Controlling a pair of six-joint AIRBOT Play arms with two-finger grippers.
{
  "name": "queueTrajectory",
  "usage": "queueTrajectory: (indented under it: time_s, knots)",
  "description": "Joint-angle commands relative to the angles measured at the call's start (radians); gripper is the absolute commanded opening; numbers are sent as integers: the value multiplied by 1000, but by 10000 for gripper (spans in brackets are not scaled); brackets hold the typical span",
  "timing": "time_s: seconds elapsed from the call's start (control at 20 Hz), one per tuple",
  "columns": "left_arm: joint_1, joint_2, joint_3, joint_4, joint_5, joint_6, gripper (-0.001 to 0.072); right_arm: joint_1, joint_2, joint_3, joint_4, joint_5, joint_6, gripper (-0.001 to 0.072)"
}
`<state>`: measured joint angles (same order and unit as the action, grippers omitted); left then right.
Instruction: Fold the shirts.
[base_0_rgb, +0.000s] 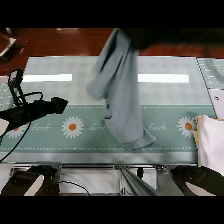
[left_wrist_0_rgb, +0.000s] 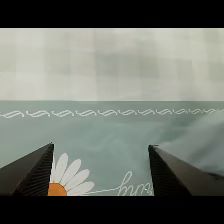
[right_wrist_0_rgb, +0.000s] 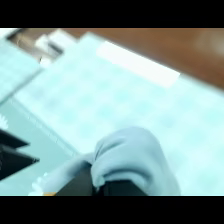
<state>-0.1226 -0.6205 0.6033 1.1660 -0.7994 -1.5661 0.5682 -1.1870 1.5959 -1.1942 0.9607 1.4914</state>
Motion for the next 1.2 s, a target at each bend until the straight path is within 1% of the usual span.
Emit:
queueTrajectory:
  time_s: [0.0,0.05,0.15,0.2,0.25,0.3,0.4,0.45,0.5,0.6,0.65,0.7,0.75,0.8,0.85,0.9,0.95,1.0,1.05,1.15]
  knots:
    - [0,1,0,0,6,0,701,84,-71,-294,123,-189,62,22]
    - [0,1,0,0,6,0,701,86,-114,-320,170,-214,62,21]
    - [0,1,0,0,6,0,701,84,-199,-323,245,-214,61,26]
    - [0,1,0,0,6,0,701,73,-224,-323,267,-211,62,213]
    - [0,1,0,3,7,1,701,49,-229,-322,280,-199,61,565]
    - [3,1,1,17,7,1,702,2,-222,-304,275,-154,61,623]
    - [20,3,11,68,-16,0,702,-153,-175,-234,253,-5,42,623]
    - [39,3,22,80,-52,0,702,-248,-136,-200,220,65,39,622]
    - [62,3,27,79,-93,-10,702,-361,-77,-180,162,122,37,622]
    - [96,-4,11,68,-220,-38,702,-575,52,-205,-56,227,39,619]
    - [98,-12,-25,34,-265,-37,701,-676,120,-269,-171,252,70,619]
    - [94,-23,-79,-16,-262,-35,701,-763,183,-369,-224,235,121,618]
    - [92,-47,-142,-89,-221,-15,701,-845,246,-504,-217,191,150,618]
    - [92,-81,-190,-190,-167,23,701,-904,289,-636,-173,151,154,618]
    - [91,-133,-222,-337,-113,92,701,-946,316,-754,-113,127,139,618]
    - [84,-195,-234,-510,-70,214,701,-969,325,-856,-43,115,97,618]
    - [69,-257,-231,-647,-43,337,701,-973,322,-930,14,108,55,618]
    - [48,-323,-220,-746,-20,435,701,-967,319,-978,65,97,24,618]
    - [24,-393,-198,-806,0,494,701,-953,309,-1006,108,94,-3,618]
    - [-25,-520,-133,-861,7,560,701,-895,266,-1020,151,96,-31,617]
